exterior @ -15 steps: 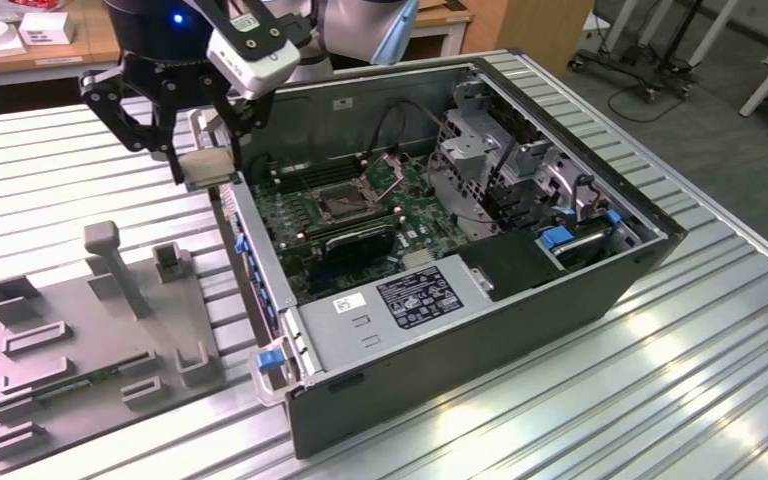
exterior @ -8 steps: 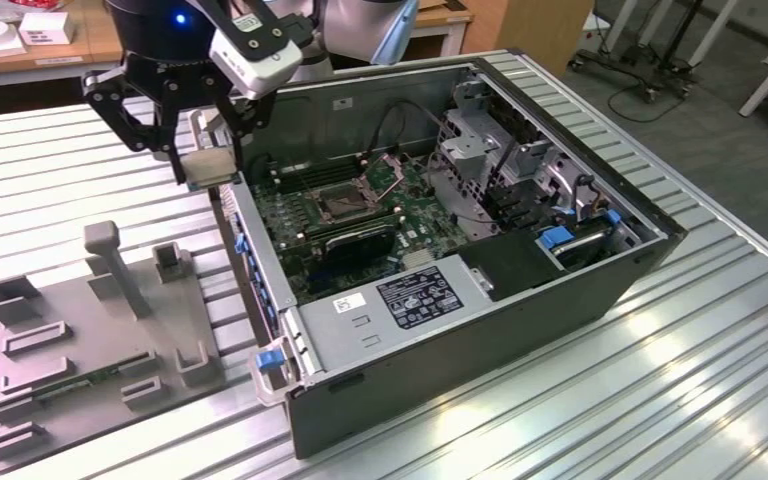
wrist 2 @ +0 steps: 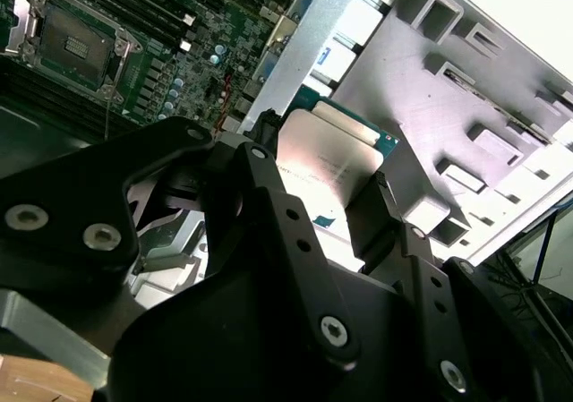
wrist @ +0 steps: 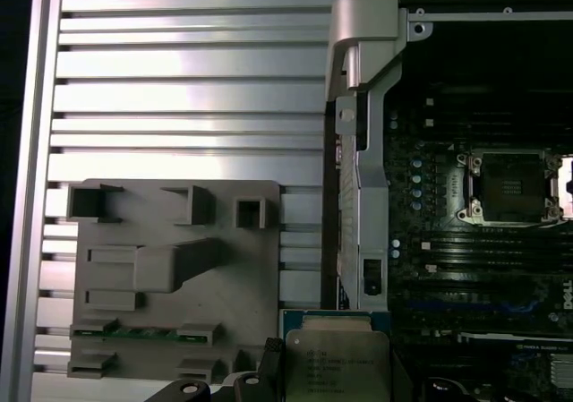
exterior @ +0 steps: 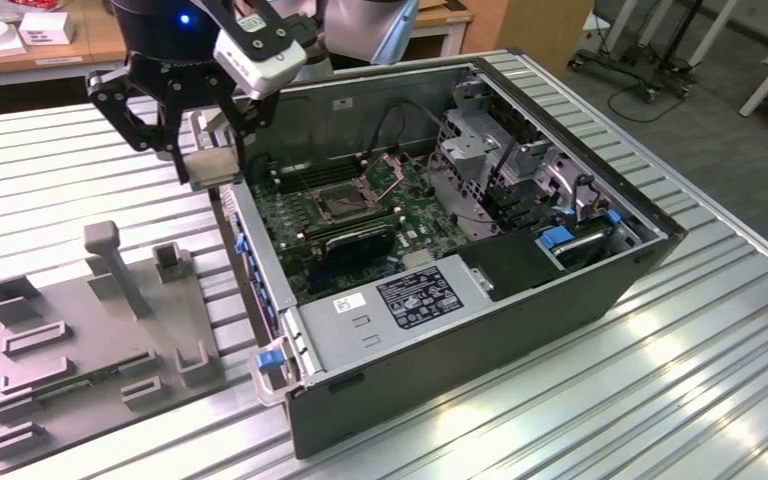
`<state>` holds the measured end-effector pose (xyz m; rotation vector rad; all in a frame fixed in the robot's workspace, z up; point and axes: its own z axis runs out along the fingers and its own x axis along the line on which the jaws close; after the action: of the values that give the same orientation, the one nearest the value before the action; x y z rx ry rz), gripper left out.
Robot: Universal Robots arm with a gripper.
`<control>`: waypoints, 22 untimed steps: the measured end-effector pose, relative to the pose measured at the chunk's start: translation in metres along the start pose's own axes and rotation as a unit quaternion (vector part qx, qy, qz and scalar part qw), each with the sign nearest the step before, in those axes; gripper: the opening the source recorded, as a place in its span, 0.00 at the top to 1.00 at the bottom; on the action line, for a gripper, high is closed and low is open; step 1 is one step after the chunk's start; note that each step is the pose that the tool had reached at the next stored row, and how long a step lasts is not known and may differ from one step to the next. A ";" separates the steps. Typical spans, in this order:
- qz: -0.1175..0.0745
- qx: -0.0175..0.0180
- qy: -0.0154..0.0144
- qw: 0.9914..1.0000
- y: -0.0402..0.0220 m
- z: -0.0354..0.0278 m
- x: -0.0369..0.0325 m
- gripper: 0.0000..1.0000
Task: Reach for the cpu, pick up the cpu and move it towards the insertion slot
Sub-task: 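Pick up the cpu and move it towards the insertion slot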
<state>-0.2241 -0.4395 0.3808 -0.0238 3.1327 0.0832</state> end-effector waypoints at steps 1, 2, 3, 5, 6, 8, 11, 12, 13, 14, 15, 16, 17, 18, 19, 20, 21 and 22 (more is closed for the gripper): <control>0.000 0.000 0.000 1.000 0.0000 0.0000 -0.0003 0.46; 0.000 0.000 0.000 1.000 0.0000 0.0001 -0.0007 0.46; 0.000 0.000 0.000 1.000 0.0000 0.0002 -0.0010 0.46; 0.000 0.000 0.000 1.000 0.0000 0.0003 -0.0014 0.46; 0.000 0.000 0.000 1.000 0.0000 0.0003 -0.0015 0.46; 0.000 0.000 0.000 1.000 0.0000 0.0004 -0.0019 0.46; 0.000 0.000 0.000 1.000 -0.0001 0.0008 -0.0032 0.46; 0.000 0.000 0.000 1.000 -0.0001 0.0013 -0.0046 0.46; 0.000 0.000 0.000 1.000 -0.0001 0.0013 -0.0047 0.46; 0.000 0.000 0.000 1.000 -0.0001 0.0013 -0.0048 0.46; 0.000 0.000 0.000 1.000 -0.0001 0.0014 -0.0051 0.46; 0.000 0.000 0.000 1.000 -0.0002 0.0014 -0.0054 0.46; 0.000 0.000 0.000 1.000 -0.0001 0.0014 -0.0057 0.46; 0.000 0.000 0.000 1.000 -0.0002 0.0015 -0.0061 0.46; 0.000 0.000 0.000 1.000 -0.0002 0.0015 -0.0065 0.46; 0.000 0.000 0.000 1.000 -0.0002 0.0016 -0.0068 0.46; 0.000 0.000 0.000 1.000 -0.0002 0.0017 -0.0072 0.46; 0.000 0.000 0.000 1.000 -0.0002 0.0017 -0.0075 0.46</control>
<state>-0.2165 -0.4395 0.3792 -0.0237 3.1327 0.0831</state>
